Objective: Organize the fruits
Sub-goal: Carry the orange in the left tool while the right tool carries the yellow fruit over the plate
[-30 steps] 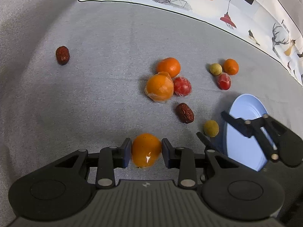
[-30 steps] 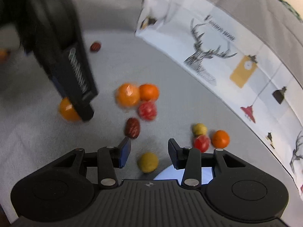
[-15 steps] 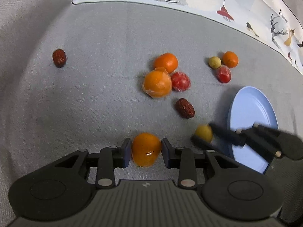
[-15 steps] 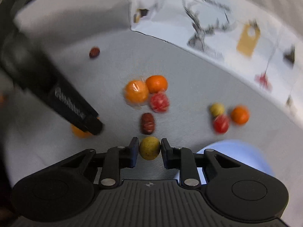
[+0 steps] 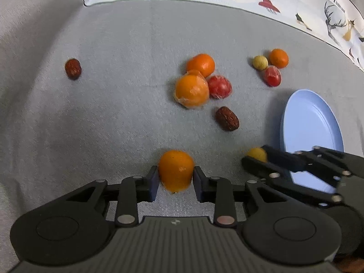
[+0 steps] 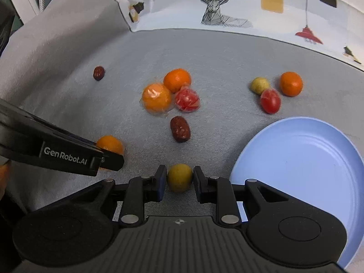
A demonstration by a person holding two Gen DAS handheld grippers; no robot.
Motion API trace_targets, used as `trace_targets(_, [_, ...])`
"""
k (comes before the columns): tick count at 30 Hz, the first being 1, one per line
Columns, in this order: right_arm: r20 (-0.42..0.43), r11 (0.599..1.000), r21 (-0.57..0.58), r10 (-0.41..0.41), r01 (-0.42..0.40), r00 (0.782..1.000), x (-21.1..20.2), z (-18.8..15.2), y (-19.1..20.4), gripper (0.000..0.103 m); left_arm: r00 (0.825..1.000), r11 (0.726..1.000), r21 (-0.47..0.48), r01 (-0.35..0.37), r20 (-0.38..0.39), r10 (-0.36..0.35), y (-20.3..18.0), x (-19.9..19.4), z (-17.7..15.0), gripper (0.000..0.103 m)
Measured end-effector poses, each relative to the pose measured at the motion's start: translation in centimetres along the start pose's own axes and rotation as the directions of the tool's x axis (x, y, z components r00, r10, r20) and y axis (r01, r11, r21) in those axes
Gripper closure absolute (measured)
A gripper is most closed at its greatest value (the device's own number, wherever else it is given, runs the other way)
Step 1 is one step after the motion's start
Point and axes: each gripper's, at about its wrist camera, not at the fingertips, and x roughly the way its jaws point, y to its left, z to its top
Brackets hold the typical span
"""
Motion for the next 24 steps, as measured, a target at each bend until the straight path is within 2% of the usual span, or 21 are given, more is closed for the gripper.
trace_targets(4, [0.1, 1.0, 0.025, -0.014, 0.011, 0.995, -4.2, 1.3, -1.0, 0.077, 0.996, 0.999, -0.027, 0.035, 0.082, -0.033, 0.4, -1.6, 0.0, 0.068])
trace_targets(7, [0.19, 0.999, 0.042, -0.033, 0.026, 0.981, -8.2, 2.1, -2.3, 0.077, 0.985, 0.998, -0.036, 0.046, 0.167, -0.039, 0.3, -3.3, -0.2, 0.068])
trace_targets(11, [0.311, 0.995, 0.059, -0.093, 0.078, 0.946, -12.9, 1.5, -4.6, 0.077, 0.951, 0.999, -0.017, 0.051, 0.306, -0.043, -1.0, -5.8, -0.8, 0.068])
trace_targets(13, [0.348, 0.99, 0.107, -0.128, 0.096, 0.929, -13.6, 0.2, -5.6, 0.077, 0.937, 0.996, -0.017, 0.082, 0.341, -0.072, -1.9, -6.4, -1.4, 0.068])
trace_targets(15, [0.332, 0.979, 0.179, -0.155, 0.099, 0.931, -13.4, -1.0, -7.2, 0.077, 0.928, 0.993, -0.009, 0.117, 0.356, -0.106, -3.0, -6.6, -2.3, 0.068])
trace_targets(17, [0.327, 0.964, 0.256, -0.163, 0.079, 0.931, -13.5, -1.5, -8.9, 0.077, 0.925, 0.992, 0.028, 0.121, 0.359, -0.123, -4.7, -6.4, -2.8, 0.068])
trace_targets(21, [0.283, 0.942, 0.309, -0.221, 0.129, 0.933, -13.0, -2.1, -10.9, 0.077, 0.912, 0.985, 0.128, 0.116, 0.378, -0.157, -7.4, -5.9, -3.0, 0.068])
trace_targets(24, [0.246, 0.933, 0.319, -0.25, 0.165, 0.936, -12.5, -2.3, -12.0, 0.077, 0.907, 0.979, 0.165, 0.117, 0.383, -0.173, -8.3, -5.0, -2.7, 0.068])
